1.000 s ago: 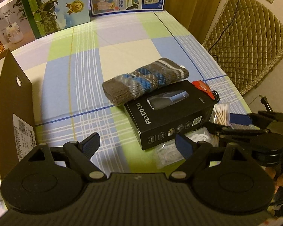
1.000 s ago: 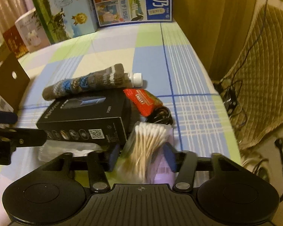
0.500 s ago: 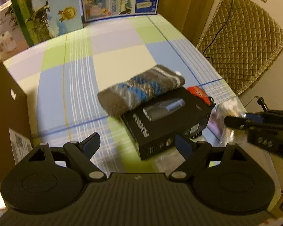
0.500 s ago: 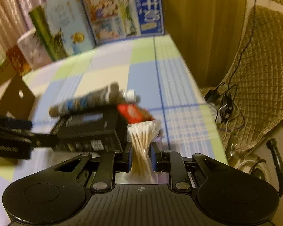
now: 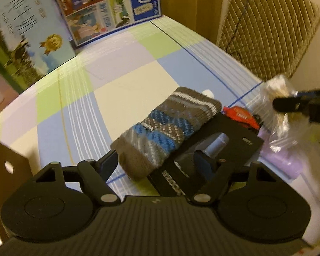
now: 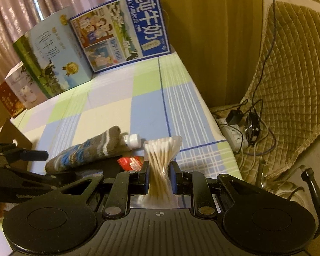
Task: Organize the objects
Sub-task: 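Grasp the grey striped sock with the left gripper while the right gripper lifts the swabs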
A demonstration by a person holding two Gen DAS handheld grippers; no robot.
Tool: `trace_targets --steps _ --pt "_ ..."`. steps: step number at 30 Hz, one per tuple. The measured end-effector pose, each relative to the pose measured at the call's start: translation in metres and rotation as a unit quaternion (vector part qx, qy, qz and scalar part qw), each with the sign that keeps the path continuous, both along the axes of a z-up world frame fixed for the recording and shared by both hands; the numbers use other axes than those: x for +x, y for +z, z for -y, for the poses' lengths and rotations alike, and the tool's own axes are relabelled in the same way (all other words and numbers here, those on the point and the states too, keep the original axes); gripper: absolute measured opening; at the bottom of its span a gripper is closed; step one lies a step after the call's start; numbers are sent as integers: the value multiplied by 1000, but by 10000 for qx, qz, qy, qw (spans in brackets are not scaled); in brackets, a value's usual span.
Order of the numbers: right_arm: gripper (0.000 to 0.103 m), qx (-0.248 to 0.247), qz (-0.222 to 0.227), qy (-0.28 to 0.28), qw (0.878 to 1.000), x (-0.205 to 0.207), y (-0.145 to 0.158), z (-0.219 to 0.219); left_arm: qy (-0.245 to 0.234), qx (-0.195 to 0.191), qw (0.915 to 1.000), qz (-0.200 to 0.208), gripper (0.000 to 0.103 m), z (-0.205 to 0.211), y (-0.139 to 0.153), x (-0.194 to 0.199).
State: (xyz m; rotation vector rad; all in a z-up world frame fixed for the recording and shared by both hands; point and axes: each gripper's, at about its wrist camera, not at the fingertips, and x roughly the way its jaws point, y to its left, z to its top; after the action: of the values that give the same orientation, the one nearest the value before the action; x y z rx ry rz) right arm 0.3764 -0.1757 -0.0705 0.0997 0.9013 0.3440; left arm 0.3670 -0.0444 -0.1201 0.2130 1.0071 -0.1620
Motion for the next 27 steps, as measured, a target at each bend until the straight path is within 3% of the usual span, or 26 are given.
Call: trace_targets --steps 2,4,7,9,13,19,27 --pt "16 23 -27 -73 10000 3 -1 3 -115 -9 9999 29 74 -2 -2 6" --pt "16 47 -45 -141 9999 5 -2 5 -148 12 9999 0 66 -4 -4 14" --pt "16 86 -72 -261 9996 8 -3 10 -267 -32 9996 -38 41 -8 -7 21" --pt "16 92 -77 -320 9994 9 -3 12 -347 -68 9993 -118 16 -9 -7 24" --pt "16 93 -68 -402 9991 8 -2 16 -287 -99 9995 -24 12 -14 -6 17" --pt "16 123 -10 -384 9992 2 4 19 308 -618 9975 116 10 -42 11 3" --pt "16 241 80 -111 9996 -10 18 4 857 -1194 9885 344 10 -72 42 -23"
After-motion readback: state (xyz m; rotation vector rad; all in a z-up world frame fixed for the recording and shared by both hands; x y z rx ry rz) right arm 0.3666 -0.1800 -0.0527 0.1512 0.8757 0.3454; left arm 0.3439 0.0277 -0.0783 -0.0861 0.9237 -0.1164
